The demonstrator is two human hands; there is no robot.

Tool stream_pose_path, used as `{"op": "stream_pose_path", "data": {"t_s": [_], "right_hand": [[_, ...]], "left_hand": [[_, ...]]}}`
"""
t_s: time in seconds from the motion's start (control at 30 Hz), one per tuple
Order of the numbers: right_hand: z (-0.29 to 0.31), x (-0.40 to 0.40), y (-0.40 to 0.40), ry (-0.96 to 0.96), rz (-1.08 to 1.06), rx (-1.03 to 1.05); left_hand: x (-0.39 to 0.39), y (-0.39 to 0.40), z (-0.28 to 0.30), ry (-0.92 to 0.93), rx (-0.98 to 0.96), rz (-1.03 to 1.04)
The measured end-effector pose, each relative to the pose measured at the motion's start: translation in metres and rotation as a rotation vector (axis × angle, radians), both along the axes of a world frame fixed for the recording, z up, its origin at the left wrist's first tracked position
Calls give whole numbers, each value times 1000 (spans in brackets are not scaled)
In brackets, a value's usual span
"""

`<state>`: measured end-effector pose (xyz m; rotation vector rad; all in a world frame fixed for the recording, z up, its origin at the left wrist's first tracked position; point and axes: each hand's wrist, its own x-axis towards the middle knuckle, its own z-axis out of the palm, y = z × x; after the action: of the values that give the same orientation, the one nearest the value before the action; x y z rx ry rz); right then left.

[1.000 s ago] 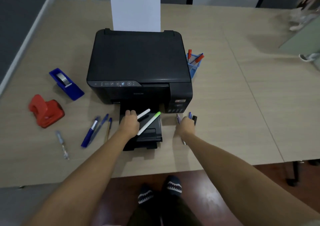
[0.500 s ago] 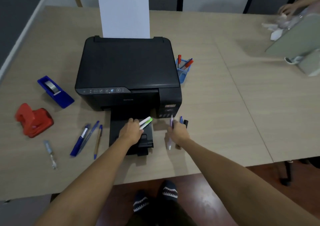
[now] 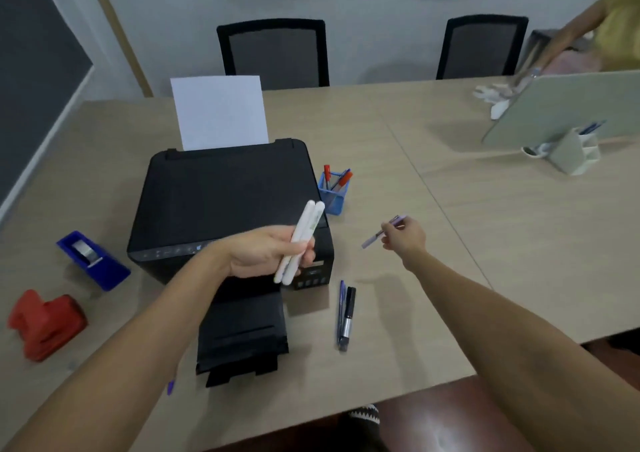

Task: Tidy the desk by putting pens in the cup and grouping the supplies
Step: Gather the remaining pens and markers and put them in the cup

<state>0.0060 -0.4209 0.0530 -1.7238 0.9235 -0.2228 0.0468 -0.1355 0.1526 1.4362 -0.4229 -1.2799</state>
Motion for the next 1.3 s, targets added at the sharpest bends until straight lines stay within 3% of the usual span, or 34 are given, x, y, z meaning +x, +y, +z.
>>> {"op": "stream_pose_path", "data": {"t_s": [0.13, 0.23, 0.37, 0.47, 0.7, 0.9, 1.1, 1.3], "right_hand": [[12, 42, -32, -70, 13, 45], [18, 77, -50, -106, 63, 65], [21, 120, -68, -124, 148, 81], [16, 148, -74, -112, 249, 19], [-3, 191, -72, -77, 488, -214], [-15, 205, -72, -40, 645, -266], [-17, 188, -77, -34, 569, -278], [-33, 125, -78, 114, 525, -238]], "left_hand": [[33, -80, 22, -120, -72, 389], [62, -142, 14, -69, -62, 719], [118, -197, -28, -66, 103, 1083], [143, -217, -48, -124, 235, 1236], [172, -243, -71, -241, 465, 1238], [183, -243, -85, -286, 469, 1206], [165, -234, -61, -416, 483, 1137], [101, -195, -35, -623, 331, 854]]}}
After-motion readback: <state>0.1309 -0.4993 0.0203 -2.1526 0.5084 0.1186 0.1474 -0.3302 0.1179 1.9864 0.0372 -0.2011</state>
